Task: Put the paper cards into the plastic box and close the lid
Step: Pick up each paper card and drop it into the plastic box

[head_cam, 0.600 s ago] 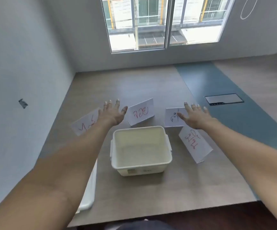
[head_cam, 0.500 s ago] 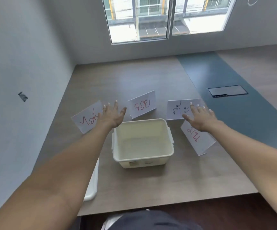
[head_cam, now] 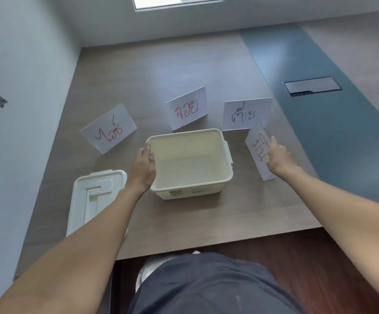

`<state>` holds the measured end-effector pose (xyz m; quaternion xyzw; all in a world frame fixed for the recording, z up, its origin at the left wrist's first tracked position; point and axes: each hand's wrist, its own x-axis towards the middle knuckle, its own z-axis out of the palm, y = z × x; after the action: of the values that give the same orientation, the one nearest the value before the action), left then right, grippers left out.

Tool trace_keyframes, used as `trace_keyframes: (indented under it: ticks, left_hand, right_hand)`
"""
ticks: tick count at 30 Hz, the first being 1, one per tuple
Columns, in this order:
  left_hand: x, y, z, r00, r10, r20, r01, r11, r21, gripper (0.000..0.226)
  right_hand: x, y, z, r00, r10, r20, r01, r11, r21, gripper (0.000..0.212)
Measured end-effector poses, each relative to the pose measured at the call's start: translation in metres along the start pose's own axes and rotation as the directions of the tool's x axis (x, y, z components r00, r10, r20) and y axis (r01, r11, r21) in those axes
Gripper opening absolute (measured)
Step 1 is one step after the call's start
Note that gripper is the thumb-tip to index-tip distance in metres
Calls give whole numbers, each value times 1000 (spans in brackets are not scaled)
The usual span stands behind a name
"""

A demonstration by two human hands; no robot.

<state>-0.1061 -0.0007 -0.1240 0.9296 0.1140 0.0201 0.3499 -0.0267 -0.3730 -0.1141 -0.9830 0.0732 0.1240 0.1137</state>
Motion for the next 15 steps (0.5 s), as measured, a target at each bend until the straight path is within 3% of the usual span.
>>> trace_keyframes:
  ticks: [2, 4, 12, 15]
  left_hand:
    - [0, -3, 4, 1000, -26, -16, 25, 999, -46, 53]
    - [-2, -4, 9, 998, -46, -45, 42, 995, -90, 55]
    - [2, 4, 14, 987, -138, -88, 111, 959, -260, 53]
    - [2, 3, 14, 983, -155, -93, 119, 942, -313, 53]
  right_hand:
    - [0, -3, -1, 999, 11, -31, -9, 998, 59, 34]
    - [-2, -12, -3, 998, -23, -65, 27, 997, 65, 24]
    - [-18, -84, -39, 928, -228, -295, 269, 957, 108, 30]
    - [-28, -112, -61, 843, -337, -419, 401, 913, 73, 40]
